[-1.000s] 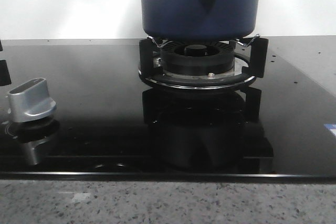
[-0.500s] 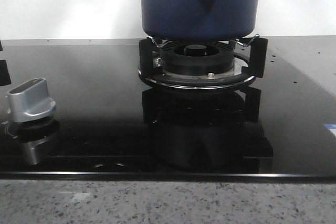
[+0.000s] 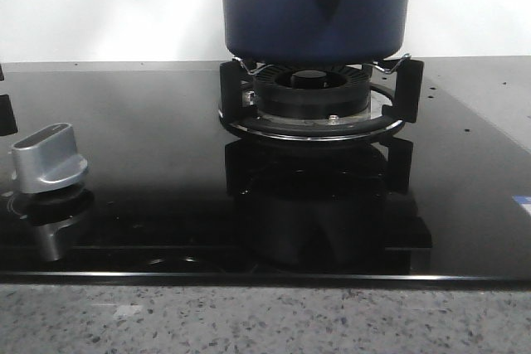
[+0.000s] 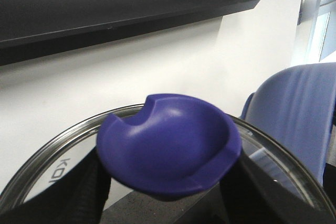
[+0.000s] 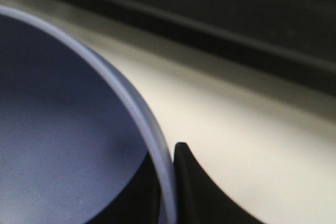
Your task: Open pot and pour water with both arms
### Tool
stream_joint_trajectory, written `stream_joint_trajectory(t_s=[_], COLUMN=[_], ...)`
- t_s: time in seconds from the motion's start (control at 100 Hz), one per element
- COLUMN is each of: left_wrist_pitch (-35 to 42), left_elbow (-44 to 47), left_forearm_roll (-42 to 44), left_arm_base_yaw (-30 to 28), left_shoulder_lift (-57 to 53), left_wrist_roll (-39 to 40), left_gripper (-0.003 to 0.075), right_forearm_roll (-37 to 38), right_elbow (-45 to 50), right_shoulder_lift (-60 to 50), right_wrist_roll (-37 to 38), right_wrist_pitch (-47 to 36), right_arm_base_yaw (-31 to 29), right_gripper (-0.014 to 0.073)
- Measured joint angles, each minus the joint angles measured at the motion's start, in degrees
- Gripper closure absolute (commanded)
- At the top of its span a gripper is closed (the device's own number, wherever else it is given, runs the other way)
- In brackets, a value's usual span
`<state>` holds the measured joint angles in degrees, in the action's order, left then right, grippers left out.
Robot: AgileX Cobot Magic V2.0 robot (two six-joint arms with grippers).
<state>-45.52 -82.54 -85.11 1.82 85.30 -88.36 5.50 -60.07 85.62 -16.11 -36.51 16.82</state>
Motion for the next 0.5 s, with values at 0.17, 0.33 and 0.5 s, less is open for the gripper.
stream_joint_trajectory(t_s=[0.17,0.33,0.5], left_wrist_pitch=[0.0,-0.1,-0.1], left_elbow=[0.0,0.0,0.0], left_forearm_roll=[0.0,0.0,0.0], left_arm_base_yaw=[0.0,0.0,0.0], left_shoulder_lift=[0.0,0.0,0.0], left_wrist_roll=[0.0,0.0,0.0], left_gripper=[0.0457,0.0457,0.0457], right_forearm_roll=[0.3,0.4,0.5], right_elbow=[2.4,3.8,4.0], right_shoulder_lift=[0.0,0.0,0.0], right_wrist_roll=[-5.0,-6.6,-6.8], right_wrist_pitch=[-9.0,-15.4,-19.2], right_arm_base_yaw=[0.0,0.0,0.0], right_gripper=[0.0647,0.0647,0.0647])
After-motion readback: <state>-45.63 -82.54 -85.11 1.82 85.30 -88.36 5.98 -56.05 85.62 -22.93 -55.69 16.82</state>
